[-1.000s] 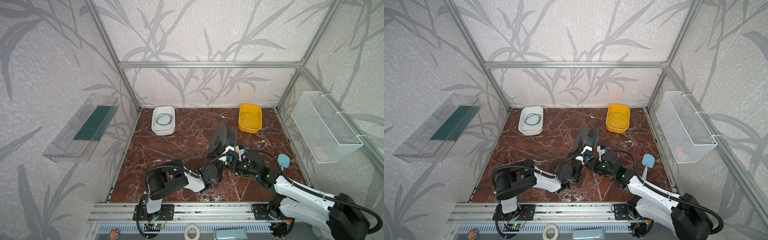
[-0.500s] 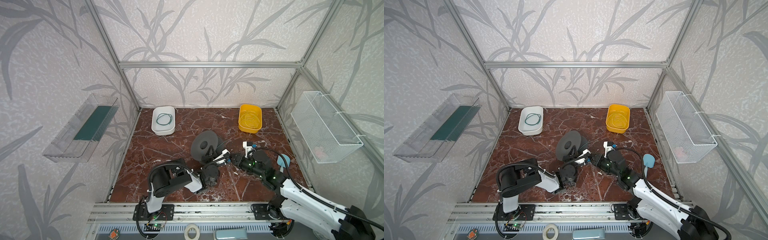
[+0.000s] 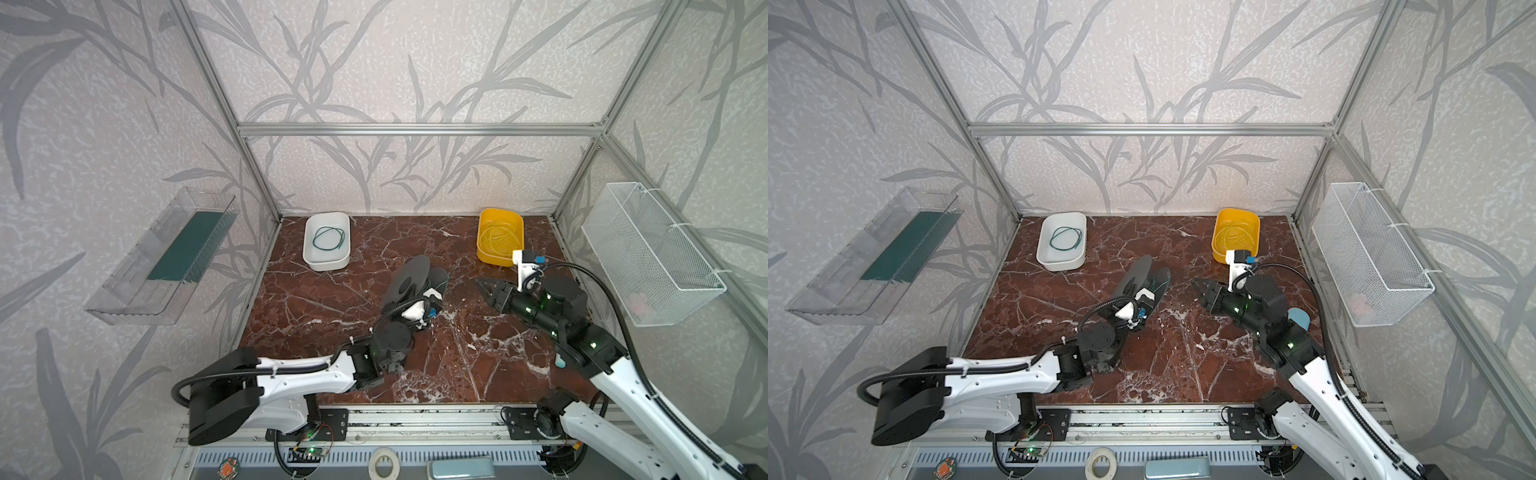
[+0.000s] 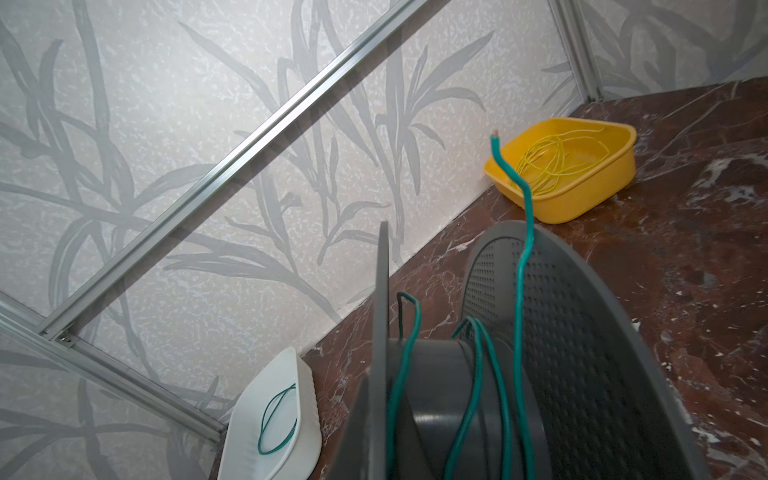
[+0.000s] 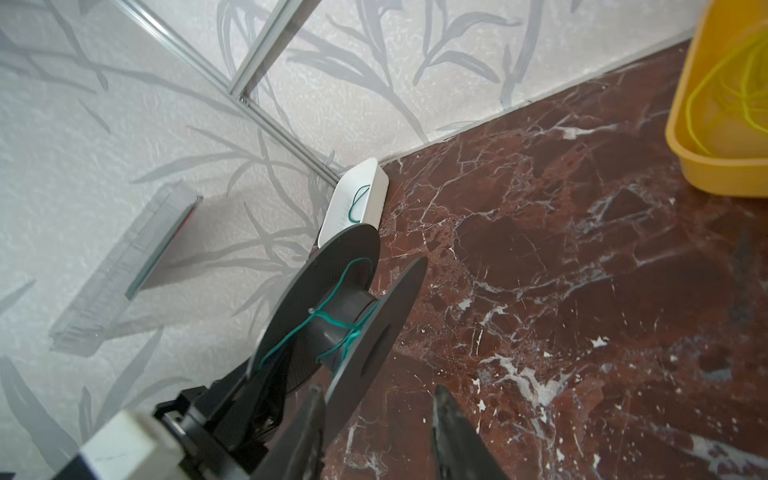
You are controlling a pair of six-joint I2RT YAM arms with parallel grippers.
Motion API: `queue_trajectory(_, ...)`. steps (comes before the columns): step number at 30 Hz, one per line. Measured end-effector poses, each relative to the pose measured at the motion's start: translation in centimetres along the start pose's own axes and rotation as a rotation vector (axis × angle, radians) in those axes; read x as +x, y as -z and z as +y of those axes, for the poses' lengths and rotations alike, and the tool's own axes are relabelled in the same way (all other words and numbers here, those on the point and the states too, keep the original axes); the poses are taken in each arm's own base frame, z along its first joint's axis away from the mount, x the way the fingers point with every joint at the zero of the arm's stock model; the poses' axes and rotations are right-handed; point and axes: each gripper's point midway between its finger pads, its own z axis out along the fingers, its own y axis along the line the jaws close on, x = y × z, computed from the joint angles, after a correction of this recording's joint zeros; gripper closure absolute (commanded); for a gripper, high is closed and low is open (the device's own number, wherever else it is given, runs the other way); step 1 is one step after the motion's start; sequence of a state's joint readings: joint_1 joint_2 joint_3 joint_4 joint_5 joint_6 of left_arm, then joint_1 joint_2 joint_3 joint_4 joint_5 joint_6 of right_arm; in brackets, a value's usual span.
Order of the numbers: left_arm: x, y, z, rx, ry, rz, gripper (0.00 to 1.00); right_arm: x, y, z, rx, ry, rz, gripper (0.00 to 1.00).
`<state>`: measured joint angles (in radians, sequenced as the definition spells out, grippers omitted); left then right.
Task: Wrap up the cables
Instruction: 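Release the cable and draw the right gripper back while the left lowers the spool, then set the spool flat on the table with the left gripper and release it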
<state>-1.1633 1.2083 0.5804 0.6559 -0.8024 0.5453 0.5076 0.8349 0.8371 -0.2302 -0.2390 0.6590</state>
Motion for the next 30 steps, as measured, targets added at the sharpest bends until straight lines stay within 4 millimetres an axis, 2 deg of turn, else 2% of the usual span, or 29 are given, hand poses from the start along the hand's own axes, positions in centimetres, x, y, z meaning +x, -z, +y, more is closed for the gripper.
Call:
queue_trajectory(4, 0.9, 0.6, -0.4, 0.063, -0.008, 0.034, 1.0, -0.3, -1.7, 1.1, -0.034, 0.08, 0.059, 0.56)
queue_trajectory(9, 3.1, 1.1, -2.0, 0.14, -0.063, 0.105, 1.0, -0.6, -2.0, 3.9, -0.097, 0.2, 0.08, 0.54)
queue_trajectory(12, 3.9, 0.9, -2.2, 0.142, -0.112, 0.15, 1.0, -0.2, -1.7, 4.2, -0.1, 0.232, 0.072, 0.51)
queue_trajectory(19, 4.9, -2.0, -3.9, 0.02, -0.302, 0.209, 1.0, 1.3, -0.2, -0.6, 0.059, 0.224, 0.005, 0.51)
queue_trajectory(22, 5.7, -3.4, -5.3, -0.021, -0.405, 0.206, 1.0, 2.9, 0.3, -3.8, 0.144, 0.222, -0.02, 0.49)
queue_trajectory(26, 6.7, -5.1, -7.5, -0.036, -0.535, 0.194, 1.0, 5.0, 1.1, -8.0, 0.252, 0.205, -0.071, 0.41)
queue_trajectory(28, 6.9, -5.7, -8.5, -0.033, -0.587, 0.19, 1.0, 5.2, 1.8, -9.3, 0.295, 0.194, -0.105, 0.39)
queue_trajectory(30, 6.9, -6.4, -9.4, -0.036, -0.635, 0.18, 1.0, 4.5, 2.5, -9.8, 0.327, 0.186, -0.15, 0.39)
